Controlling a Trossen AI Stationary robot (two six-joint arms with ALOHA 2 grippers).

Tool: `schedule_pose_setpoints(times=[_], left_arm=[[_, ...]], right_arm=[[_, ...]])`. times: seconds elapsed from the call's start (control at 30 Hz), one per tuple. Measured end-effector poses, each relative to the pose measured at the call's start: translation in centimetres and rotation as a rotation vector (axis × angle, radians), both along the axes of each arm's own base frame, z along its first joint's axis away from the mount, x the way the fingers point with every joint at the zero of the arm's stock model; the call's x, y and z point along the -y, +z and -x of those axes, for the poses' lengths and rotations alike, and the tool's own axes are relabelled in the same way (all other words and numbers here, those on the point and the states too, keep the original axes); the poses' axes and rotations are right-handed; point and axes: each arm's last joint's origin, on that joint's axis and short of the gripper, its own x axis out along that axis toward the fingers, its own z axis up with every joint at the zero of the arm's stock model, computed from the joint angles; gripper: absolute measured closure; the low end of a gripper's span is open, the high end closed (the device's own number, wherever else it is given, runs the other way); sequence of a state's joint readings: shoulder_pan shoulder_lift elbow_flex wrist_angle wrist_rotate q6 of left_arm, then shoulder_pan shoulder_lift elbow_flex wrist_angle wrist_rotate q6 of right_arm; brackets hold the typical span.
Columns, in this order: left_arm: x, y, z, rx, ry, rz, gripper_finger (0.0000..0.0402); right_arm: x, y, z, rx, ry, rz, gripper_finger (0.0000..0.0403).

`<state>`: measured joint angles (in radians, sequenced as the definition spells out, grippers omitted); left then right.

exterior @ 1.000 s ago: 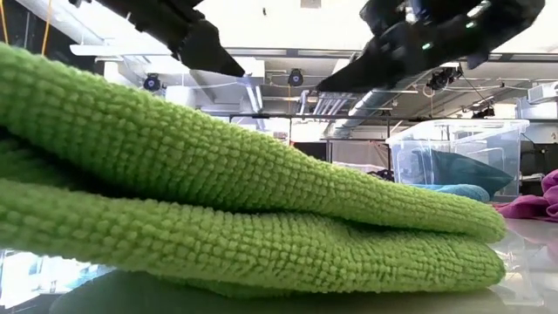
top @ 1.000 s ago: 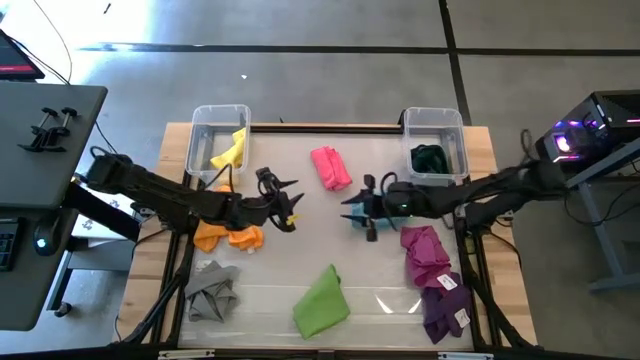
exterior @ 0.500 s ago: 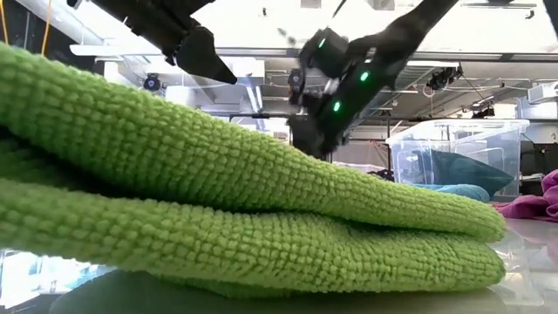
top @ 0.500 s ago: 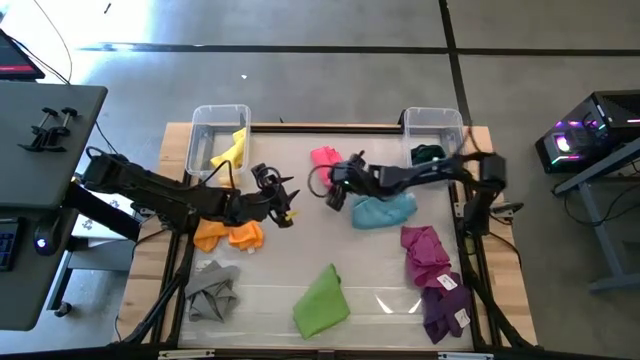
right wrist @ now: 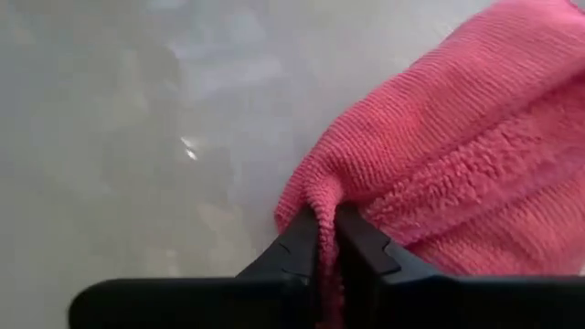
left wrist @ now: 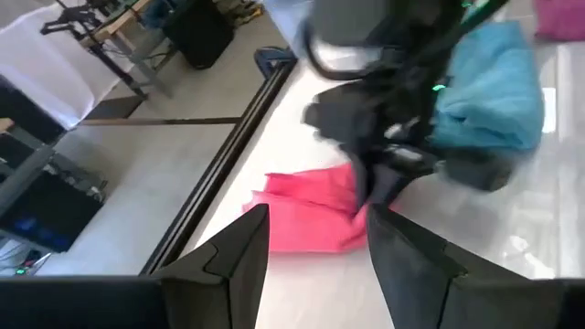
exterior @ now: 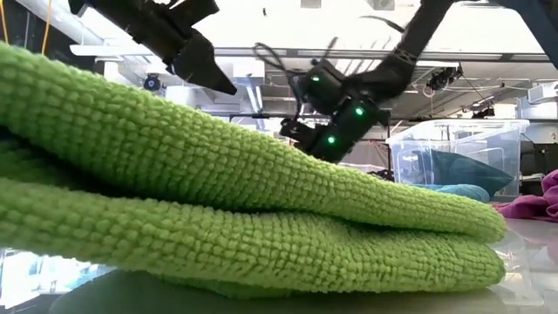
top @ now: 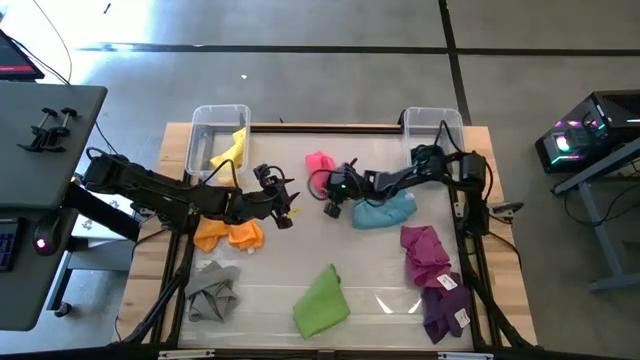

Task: Sort towels by color in basket
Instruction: Put the pink towel into the left transparent bin

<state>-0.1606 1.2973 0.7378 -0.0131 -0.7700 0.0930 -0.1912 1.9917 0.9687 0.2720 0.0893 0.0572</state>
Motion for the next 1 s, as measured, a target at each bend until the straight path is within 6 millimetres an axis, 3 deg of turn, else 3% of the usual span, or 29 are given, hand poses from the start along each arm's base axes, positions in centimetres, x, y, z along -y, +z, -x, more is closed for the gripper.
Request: schedule_pose_setpoints(times=[0.13, 0.3, 0.4, 0.57, 0.67, 0.8, 1.0], left_arm=[[0.0, -0.8, 0.8, 0.032, -0.018, 0.019, 0.0229], [-0.4, -2.4, 1.0, 0.149, -0.185, 0.079, 0.0229], [-0.4, -3.3, 1.0, 0.229, -0.255, 0.068, 0.0229], [0.1, -4.9, 0.8, 0.127, -0.469, 0.028, 0.0228], [0.2, -5.8, 0.4, 0.090, -0.512, 0.047, 0.0222], [0.2, -7.9, -0.1, -0.004, -0.496, 0.026, 0.0210], [-0.2, -10.5, -0.5, -0.115, -0.339, -0.034, 0.0209]], right_arm=[[-1.5, -0.9, 2.1, 0.213, 0.169, -0.072, 0.0390], [-3.3, 0.4, 3.3, 0.516, 0.378, -0.137, 0.0392], [-4.0, 0.5, 3.3, 0.526, 0.410, -0.147, 0.0392], [-4.2, 1.0, 2.3, 0.525, 0.454, -0.106, 0.0396], [-4.0, 1.6, 1.8, 0.548, 0.462, -0.114, 0.0394], [-4.0, 2.0, 1.3, 0.556, 0.448, -0.140, 0.0395], [-4.5, 2.2, 1.1, 0.563, 0.462, -0.142, 0.0395]])
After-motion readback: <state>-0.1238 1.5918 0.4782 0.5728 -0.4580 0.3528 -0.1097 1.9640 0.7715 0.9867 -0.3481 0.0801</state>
